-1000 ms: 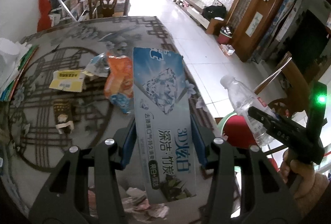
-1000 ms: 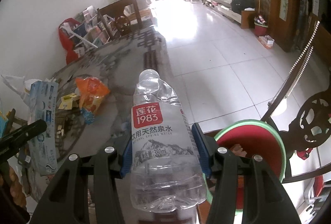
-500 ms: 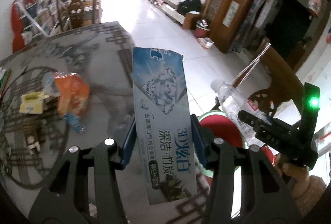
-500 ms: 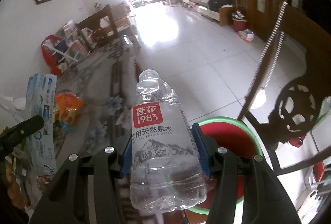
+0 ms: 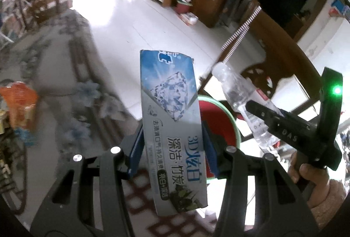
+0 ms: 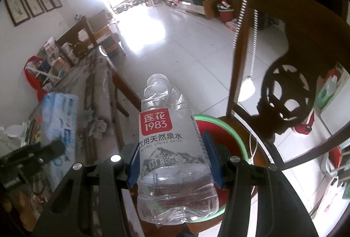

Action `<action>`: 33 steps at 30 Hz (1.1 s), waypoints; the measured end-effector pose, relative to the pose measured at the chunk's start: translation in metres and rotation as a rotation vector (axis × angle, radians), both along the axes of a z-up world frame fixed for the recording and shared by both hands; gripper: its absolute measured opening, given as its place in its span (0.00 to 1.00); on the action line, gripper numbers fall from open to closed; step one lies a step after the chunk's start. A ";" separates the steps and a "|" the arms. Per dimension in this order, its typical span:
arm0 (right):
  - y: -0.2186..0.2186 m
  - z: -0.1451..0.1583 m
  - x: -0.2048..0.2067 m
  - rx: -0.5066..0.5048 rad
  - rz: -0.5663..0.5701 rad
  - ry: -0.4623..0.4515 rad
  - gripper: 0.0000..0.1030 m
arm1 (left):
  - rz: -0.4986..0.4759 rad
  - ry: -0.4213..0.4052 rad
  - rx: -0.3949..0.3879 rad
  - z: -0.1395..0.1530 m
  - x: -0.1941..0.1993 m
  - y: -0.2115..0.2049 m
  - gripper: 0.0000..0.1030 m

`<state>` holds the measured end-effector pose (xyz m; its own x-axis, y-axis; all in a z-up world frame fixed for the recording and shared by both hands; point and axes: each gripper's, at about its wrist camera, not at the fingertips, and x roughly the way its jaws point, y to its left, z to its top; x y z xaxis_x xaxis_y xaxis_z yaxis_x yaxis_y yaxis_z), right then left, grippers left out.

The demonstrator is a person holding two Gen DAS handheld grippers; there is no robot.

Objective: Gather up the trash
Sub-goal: 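Carry the toothpaste box and water bottle over the red bin with both grippers, then open both grippers to drop the box and bottle into the bin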

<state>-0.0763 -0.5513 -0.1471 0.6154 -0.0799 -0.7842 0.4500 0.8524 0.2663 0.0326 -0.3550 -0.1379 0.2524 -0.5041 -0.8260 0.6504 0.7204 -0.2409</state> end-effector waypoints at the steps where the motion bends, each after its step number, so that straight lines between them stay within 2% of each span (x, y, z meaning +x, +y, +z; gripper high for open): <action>1: -0.003 -0.001 -0.002 0.002 -0.007 0.003 0.48 | -0.019 0.013 0.003 -0.004 -0.002 -0.008 0.46; 10: -0.025 -0.010 -0.029 0.038 -0.077 0.022 0.48 | -0.133 0.075 0.036 -0.030 -0.018 -0.050 0.48; 12: -0.027 -0.011 -0.031 0.058 -0.070 0.013 0.50 | -0.132 0.077 0.034 -0.030 -0.019 -0.053 0.57; 13: -0.027 -0.012 -0.030 0.071 -0.062 0.009 0.54 | -0.128 0.078 0.029 -0.030 -0.018 -0.052 0.61; 14: -0.027 -0.013 -0.030 0.089 -0.061 0.004 0.61 | -0.120 0.075 0.025 -0.029 -0.017 -0.050 0.66; 15: -0.026 -0.013 -0.030 0.095 -0.066 -0.003 0.65 | -0.110 0.072 0.022 -0.027 -0.016 -0.048 0.66; 24: -0.005 -0.007 -0.012 0.084 -0.011 -0.013 0.65 | 0.004 0.057 0.015 -0.020 -0.004 -0.006 0.67; 33: 0.044 -0.005 0.021 0.070 0.108 0.006 0.65 | 0.182 0.036 0.009 -0.014 0.011 0.079 0.68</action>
<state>-0.0553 -0.5076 -0.1518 0.6126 0.0414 -0.7893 0.3583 0.8756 0.3240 0.0438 -0.2757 -0.1521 0.3088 -0.4455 -0.8404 0.4999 0.8277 -0.2551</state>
